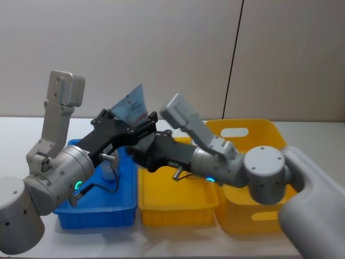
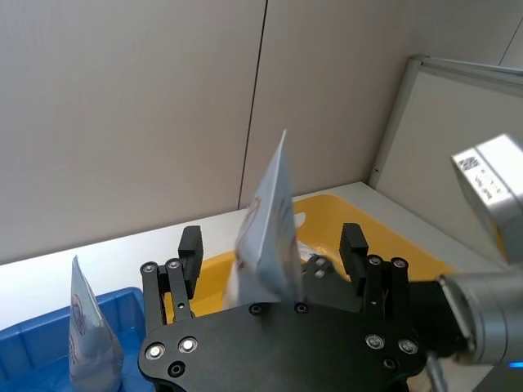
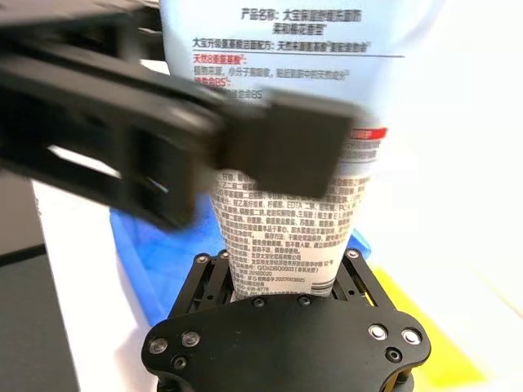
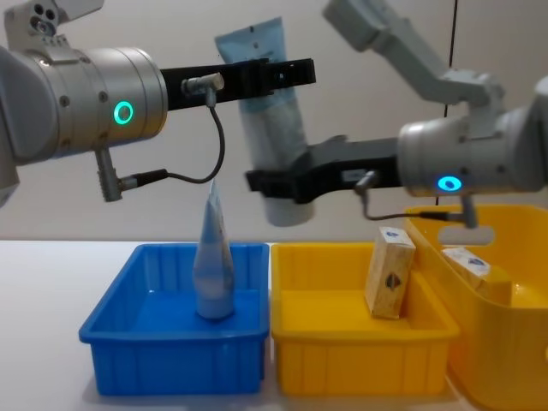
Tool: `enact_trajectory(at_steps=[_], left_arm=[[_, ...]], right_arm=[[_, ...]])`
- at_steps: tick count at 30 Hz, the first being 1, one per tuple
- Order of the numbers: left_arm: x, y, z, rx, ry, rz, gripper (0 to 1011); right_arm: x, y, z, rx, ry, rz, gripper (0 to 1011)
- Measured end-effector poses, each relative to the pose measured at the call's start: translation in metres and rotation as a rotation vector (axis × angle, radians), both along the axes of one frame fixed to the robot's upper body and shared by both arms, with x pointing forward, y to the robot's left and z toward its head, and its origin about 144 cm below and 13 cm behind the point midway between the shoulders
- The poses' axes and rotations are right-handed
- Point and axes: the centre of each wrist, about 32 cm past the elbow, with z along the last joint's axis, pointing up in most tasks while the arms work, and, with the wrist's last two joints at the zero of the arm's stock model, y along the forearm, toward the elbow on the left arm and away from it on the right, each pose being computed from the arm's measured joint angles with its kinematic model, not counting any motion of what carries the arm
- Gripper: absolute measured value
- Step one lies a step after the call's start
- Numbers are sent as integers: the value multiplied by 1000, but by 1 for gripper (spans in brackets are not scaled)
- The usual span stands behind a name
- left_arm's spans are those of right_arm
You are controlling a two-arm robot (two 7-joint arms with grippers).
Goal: Bimanual collaborative sorting of washing and personal care products
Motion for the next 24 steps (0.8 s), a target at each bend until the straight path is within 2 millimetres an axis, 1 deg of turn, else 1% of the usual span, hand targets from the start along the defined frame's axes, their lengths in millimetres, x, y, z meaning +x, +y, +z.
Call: enact_trajectory(at_steps=[2,3,4,5,10,15,24], left_arm=[[0,0,0,0,0,0,1001],[0,0,0,0,0,0,1001],[0,0,0,0,0,0,1001],[0,0,0,0,0,1,1001],[0,0,0,0,0,1,1001],[0,0,0,1,0,2,1001],[0,0,0,1,0,2,1002]], right_arm=[[0,-6,1,-3,-2,-16,375],[0,-12,3,-6,-5,-32,359],[0,-12,3,-6,-5,-32,349],[-1,-20,5,-9,-7,-53,347],[-1,-44,13,-19,-16,-119,300],[0,-69,22,-28,-23,-194,282],[8,-104,41,-46,1,-309,267]])
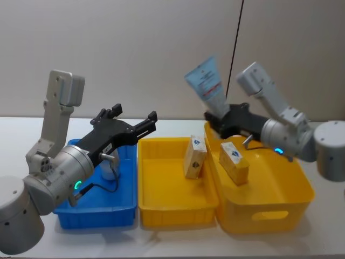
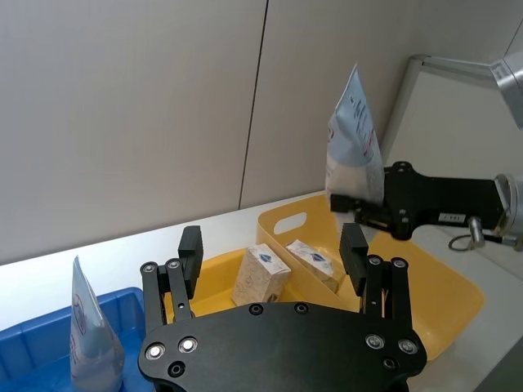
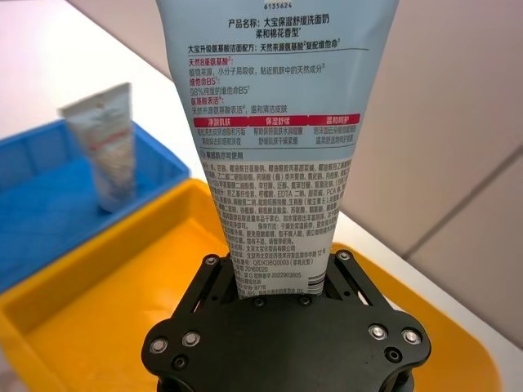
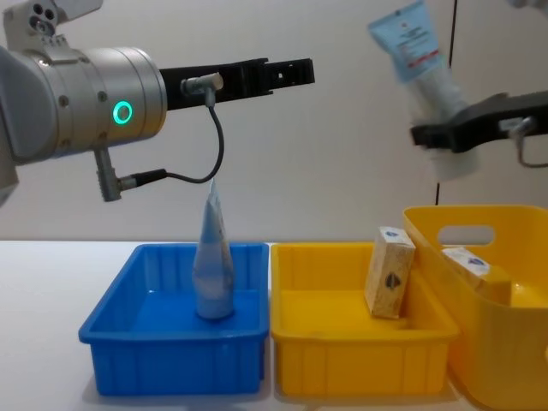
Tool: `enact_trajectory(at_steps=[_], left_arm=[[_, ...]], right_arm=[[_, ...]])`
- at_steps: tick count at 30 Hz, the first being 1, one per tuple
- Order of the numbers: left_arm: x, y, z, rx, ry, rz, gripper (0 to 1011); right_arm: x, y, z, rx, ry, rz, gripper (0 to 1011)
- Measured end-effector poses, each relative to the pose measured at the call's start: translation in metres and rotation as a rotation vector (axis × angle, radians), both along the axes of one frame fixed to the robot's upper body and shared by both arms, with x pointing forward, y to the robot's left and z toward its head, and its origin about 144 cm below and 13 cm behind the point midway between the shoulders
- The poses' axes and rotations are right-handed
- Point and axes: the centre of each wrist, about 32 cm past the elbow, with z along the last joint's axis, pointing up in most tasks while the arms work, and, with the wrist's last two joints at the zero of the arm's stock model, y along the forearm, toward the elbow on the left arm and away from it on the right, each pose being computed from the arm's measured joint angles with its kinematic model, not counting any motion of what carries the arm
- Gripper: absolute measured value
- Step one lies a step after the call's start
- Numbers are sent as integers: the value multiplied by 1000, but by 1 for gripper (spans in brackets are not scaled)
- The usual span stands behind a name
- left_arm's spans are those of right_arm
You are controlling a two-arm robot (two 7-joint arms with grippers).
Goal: Bimanual collaborative sorting of washing and personal care products
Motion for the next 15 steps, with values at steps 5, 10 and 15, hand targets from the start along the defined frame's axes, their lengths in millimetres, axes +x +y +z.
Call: enact_trajectory(at_steps=[5,10,15], left_arm=[[0,0,0,0,0,0,1001],[0,0,0,0,0,0,1001],[0,0,0,0,0,0,1001]], right_arm=[[8,-16,11,-7,46,-53,256],[15,-25,17,-11,95,-73,255],[24,-32,24,-20,161,-81,255]])
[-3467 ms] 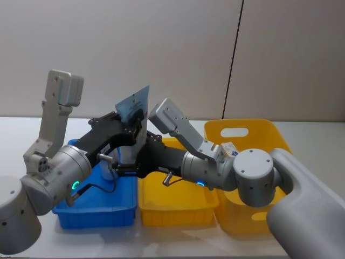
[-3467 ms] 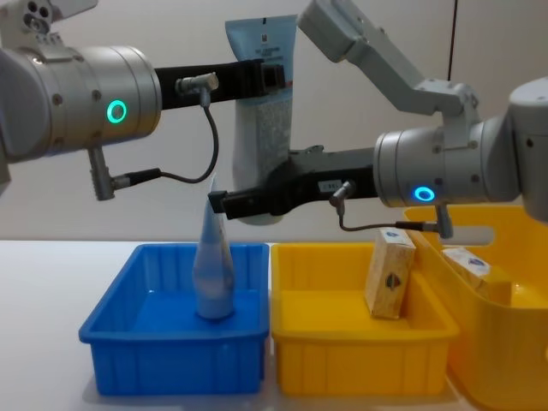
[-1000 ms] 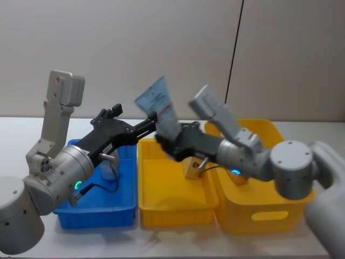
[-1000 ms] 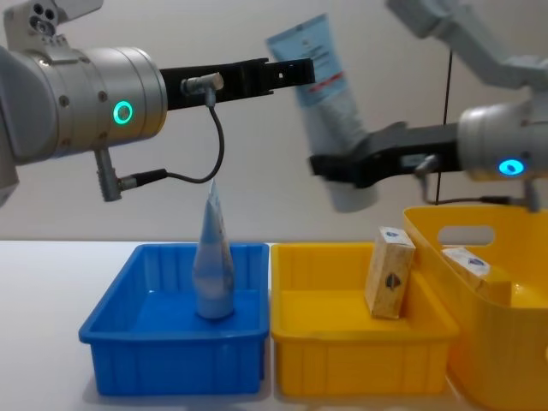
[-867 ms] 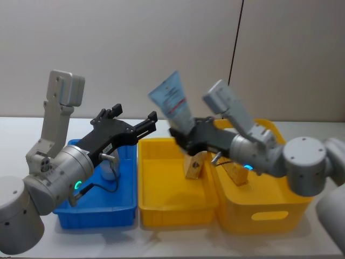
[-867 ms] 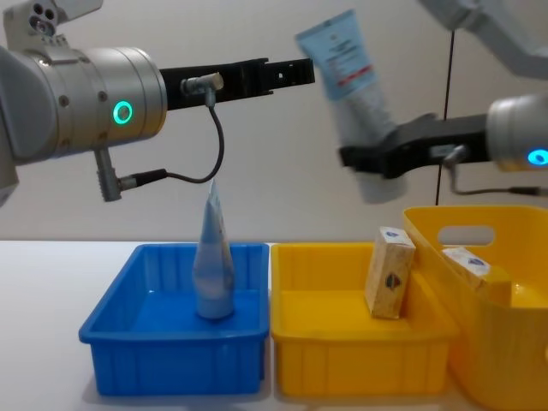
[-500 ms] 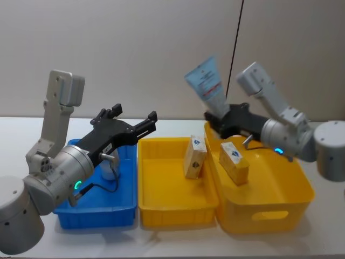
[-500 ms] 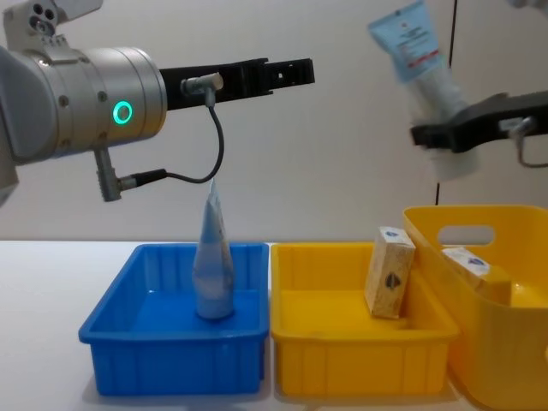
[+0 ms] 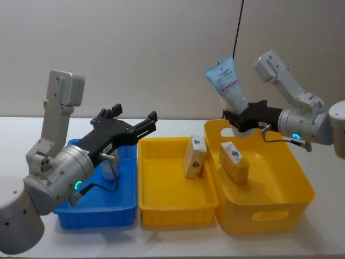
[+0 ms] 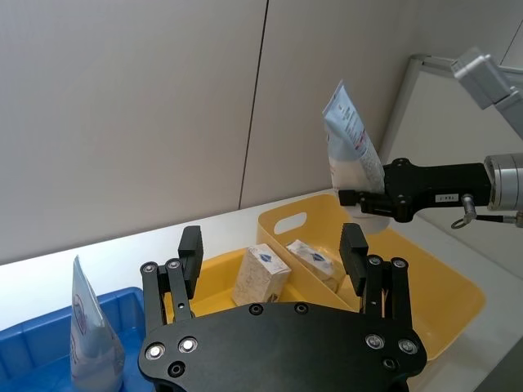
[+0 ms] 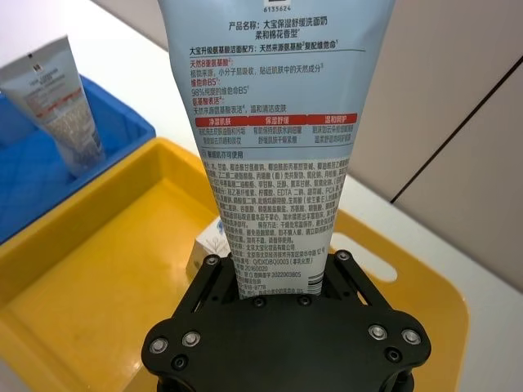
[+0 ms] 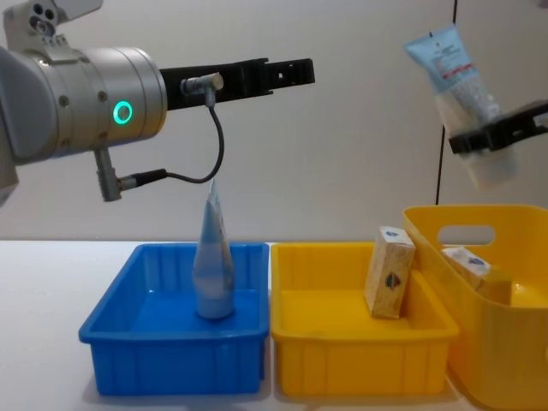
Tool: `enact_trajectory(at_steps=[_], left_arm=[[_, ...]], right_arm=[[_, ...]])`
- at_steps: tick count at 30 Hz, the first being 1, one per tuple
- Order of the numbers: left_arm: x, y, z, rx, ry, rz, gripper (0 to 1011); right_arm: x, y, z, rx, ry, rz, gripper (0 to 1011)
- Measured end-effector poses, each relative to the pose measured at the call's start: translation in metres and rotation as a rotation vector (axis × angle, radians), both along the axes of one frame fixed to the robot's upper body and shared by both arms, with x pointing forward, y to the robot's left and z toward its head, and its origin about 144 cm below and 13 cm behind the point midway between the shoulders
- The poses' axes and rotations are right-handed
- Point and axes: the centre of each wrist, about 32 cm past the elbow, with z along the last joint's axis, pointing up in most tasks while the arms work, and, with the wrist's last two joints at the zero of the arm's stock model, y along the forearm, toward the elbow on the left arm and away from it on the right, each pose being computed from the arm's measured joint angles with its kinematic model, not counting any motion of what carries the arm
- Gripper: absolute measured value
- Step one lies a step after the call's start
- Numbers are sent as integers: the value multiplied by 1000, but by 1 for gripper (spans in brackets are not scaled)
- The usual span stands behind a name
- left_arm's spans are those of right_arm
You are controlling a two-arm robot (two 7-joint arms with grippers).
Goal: Bimanual collaborative sorting of washing and personal care products
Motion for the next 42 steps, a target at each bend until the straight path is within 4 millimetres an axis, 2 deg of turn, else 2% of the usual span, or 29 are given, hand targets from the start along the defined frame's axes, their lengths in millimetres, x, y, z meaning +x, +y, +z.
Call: enact_trajectory(at_steps=[12,20,42], left_arm=[[0,0,0,0,0,0,1001],[0,0,0,0,0,0,1001],[0,0,0,0,0,0,1001]], right_arm=[[18,-7,3,-24,179,13,246],[24,-11,3,-49,265,17,246],[19,-13,19,-146,269,-21,235]])
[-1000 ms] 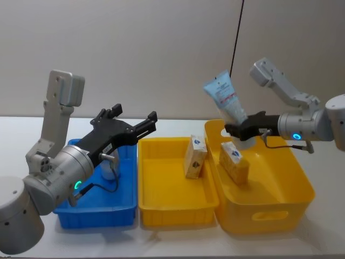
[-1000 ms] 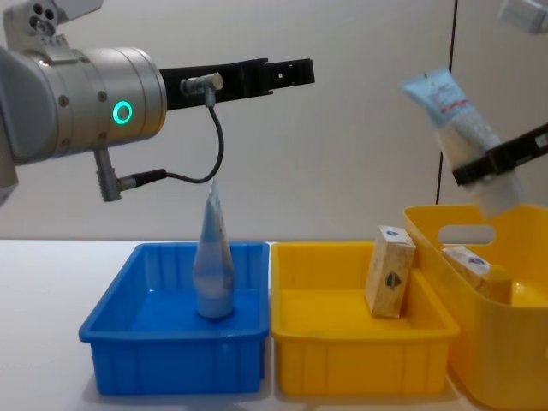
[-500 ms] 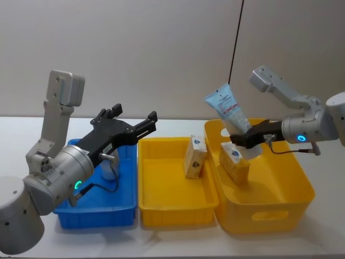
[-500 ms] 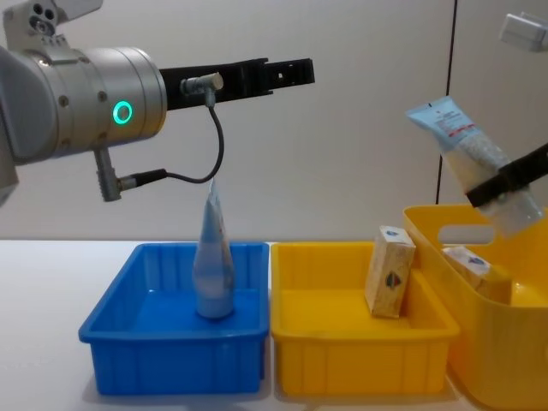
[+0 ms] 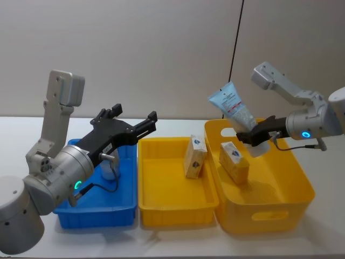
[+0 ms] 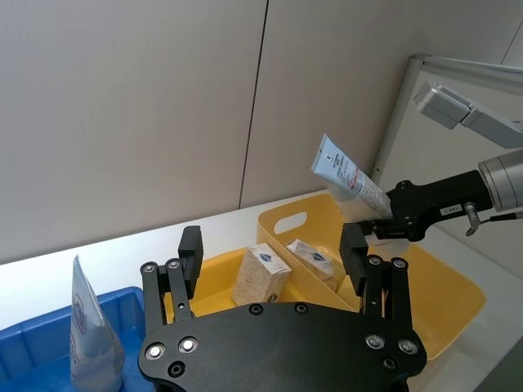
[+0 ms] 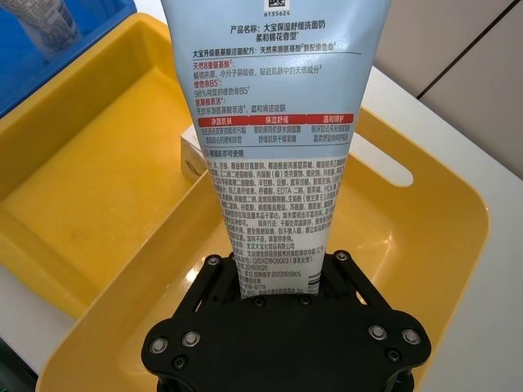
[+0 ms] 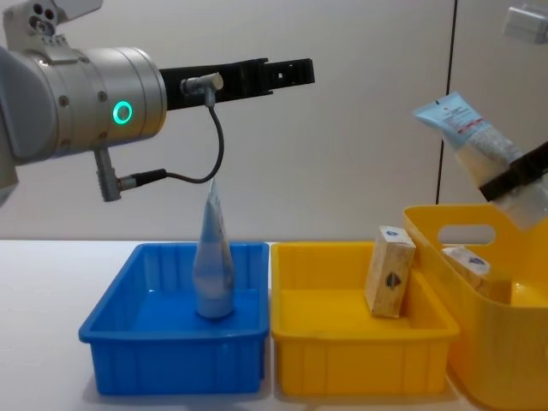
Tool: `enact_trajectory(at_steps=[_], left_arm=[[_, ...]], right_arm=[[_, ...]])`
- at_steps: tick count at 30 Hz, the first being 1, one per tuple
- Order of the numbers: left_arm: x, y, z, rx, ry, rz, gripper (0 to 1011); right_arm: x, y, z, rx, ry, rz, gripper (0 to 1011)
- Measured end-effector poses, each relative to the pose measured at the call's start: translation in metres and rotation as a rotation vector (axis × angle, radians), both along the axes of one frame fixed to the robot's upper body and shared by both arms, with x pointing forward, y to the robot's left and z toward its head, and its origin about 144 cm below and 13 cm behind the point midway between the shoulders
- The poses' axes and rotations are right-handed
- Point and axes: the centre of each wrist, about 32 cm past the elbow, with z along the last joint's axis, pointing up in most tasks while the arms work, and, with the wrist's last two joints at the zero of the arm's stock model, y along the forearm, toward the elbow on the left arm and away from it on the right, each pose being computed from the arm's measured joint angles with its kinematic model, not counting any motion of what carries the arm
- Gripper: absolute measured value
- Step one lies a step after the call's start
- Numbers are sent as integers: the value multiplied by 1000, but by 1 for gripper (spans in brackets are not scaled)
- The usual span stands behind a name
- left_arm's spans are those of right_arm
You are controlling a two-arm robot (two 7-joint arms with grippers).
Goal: Bimanual collaborative sorting of washing and personal care products
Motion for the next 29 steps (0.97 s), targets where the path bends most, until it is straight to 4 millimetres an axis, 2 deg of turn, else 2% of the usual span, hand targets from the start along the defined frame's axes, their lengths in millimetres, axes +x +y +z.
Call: enact_trajectory(at_steps=[2,5,6,7,9,10,13,15,16,17,22,23,26,29], left_arm=[[0,0,0,0,0,0,1001],[0,0,0,0,0,0,1001],[0,0,0,0,0,0,1001],[0,0,0,0,0,0,1001],[0,0,0,0,0,0,1001],[0,0,0,0,0,0,1001],[0,0,0,0,0,0,1001],[0,0,0,0,0,0,1001],[0,0,0,0,0,0,1001],[0,0,0,0,0,0,1001],[0,0,0,0,0,0,1001],[0,0,0,0,0,0,1001],[0,0,0,0,0,0,1002],[0,0,0,0,0,0,1001]], right_arm=[[0,0,1,-4,-2,-2,240],[-1,0,2,-12,-5,-4,349],[-1,0,3,-13,-5,-5,349],[-1,0,3,-14,-6,-5,419],[-1,0,3,-16,-7,-5,452],[-1,0,4,-18,-7,-7,523],[-2,0,4,-21,-9,-7,623],[-2,0,4,-22,-9,-8,653],[-2,0,5,-24,-9,-9,725],[-2,0,5,-24,-9,-9,725],[-2,0,5,-27,-10,-10,896],[-2,0,5,-28,-10,-10,896],[-2,1,5,-29,-10,-10,988],[-2,1,5,-30,-10,-10,1000]])
